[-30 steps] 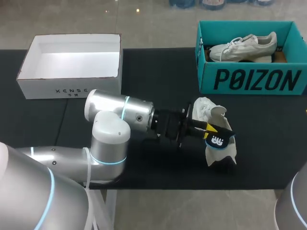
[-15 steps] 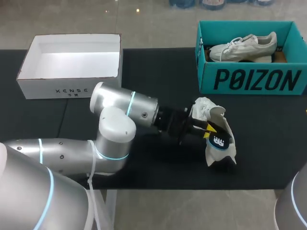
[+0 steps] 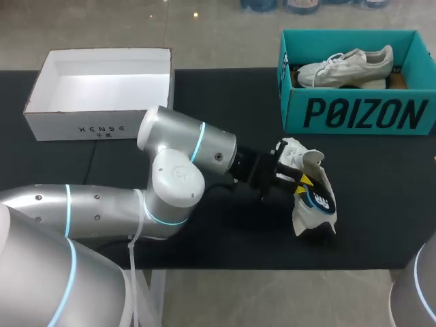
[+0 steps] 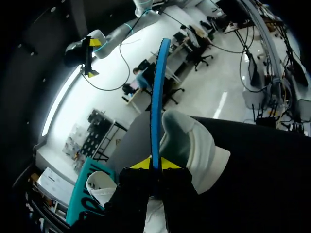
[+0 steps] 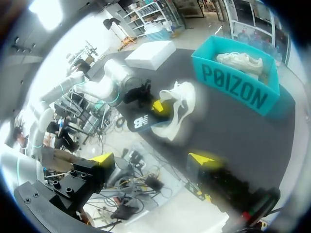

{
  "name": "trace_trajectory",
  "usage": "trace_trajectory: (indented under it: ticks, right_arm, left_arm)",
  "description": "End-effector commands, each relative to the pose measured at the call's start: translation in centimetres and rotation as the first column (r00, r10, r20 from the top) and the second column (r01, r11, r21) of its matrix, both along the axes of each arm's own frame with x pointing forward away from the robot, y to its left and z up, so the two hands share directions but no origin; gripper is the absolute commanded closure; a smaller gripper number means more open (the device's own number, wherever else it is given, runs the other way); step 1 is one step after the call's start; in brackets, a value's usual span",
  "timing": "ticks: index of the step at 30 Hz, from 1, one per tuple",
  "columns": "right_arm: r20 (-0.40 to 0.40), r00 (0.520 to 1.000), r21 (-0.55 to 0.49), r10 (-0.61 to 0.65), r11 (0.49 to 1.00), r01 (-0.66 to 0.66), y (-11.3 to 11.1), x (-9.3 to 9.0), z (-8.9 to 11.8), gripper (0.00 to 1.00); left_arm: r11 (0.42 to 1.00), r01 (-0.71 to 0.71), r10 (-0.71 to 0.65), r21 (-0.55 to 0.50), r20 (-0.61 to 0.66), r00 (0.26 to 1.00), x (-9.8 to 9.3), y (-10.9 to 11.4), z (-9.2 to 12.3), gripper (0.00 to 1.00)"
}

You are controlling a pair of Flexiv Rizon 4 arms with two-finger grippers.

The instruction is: Take the shoe out of the shoebox, open the shoe tongue, remove and reinsert the insole, then place the shoe into the shoebox

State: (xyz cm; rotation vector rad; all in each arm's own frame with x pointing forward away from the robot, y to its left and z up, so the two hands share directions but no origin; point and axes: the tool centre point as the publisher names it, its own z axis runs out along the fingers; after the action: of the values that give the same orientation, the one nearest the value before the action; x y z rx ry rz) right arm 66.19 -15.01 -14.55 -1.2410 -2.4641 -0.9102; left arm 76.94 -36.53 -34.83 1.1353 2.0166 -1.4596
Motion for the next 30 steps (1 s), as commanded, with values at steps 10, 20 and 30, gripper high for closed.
trace_trajectory:
  ticks: [10,20,30]
  right_arm:
    - [-0.001,1.000,-0.002,0.000,1.000,0.000,0.0,0.0,0.0,0.00]
    - [-0.001,1.000,-0.002,0.000,1.000,0.000,0.0,0.0,0.0,0.00]
    - [-0.001,1.000,-0.002,0.000,1.000,0.000,0.0,0.0,0.0,0.00]
  left_arm:
    - [0.998,-0.020,0.019,-0.053,-0.008,1.000,-0.8,0.4,0.8,0.16]
    - [0.997,0.016,-0.017,-0.079,-0.007,1.000,-1.3,-0.4,1.4,0.95]
    - [0.997,0.063,-0.063,-0.047,-0.016,0.998,-1.7,-0.4,1.1,1.00]
